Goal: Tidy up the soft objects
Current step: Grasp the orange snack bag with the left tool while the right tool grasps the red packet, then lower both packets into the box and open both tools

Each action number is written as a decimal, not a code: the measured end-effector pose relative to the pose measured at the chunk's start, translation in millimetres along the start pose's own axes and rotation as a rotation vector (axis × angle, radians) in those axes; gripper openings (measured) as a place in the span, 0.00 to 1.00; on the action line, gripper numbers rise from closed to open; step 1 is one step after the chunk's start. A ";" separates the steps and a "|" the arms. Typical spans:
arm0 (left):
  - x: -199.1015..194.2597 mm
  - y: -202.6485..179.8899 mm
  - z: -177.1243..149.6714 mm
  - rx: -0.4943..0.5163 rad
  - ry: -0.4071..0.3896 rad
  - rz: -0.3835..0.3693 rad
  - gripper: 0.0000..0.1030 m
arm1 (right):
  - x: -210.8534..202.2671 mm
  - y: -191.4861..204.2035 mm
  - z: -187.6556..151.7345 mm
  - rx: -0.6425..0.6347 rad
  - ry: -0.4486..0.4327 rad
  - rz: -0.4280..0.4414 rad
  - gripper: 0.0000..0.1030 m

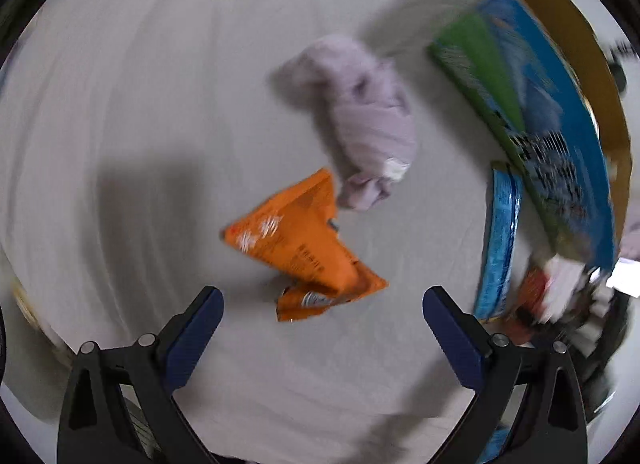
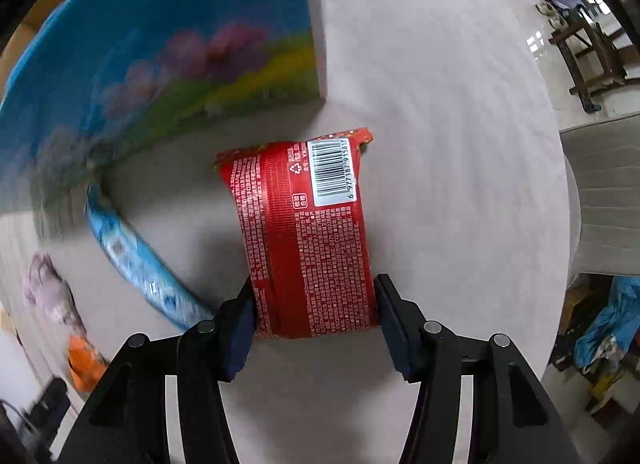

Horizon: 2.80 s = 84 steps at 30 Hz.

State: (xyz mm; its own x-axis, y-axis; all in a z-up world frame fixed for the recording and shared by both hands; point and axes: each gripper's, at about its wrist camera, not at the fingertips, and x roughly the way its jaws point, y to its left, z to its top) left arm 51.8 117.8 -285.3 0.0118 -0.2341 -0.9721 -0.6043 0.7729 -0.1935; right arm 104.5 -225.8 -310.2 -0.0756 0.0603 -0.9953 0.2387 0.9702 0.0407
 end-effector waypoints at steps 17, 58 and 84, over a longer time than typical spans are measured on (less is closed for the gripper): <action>50.3 -48.5 13.5 0.156 0.051 0.060 0.54 | 6.3 -6.5 -33.4 -0.059 0.040 0.011 0.56; -119.0 -182.6 -12.2 0.628 -0.221 -0.104 0.37 | -160.2 45.3 -16.9 -0.126 -0.203 0.228 0.51; -8.9 -276.4 208.3 0.660 -0.112 0.096 0.38 | -53.7 101.1 149.7 -0.108 -0.122 -0.008 0.48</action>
State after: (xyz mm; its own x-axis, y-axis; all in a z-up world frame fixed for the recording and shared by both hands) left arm 384.7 29.1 -250.7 0.0863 -0.1117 -0.9900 0.0061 0.9937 -0.1116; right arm 277.6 -166.1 -265.9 0.0425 0.0300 -0.9986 0.1323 0.9906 0.0354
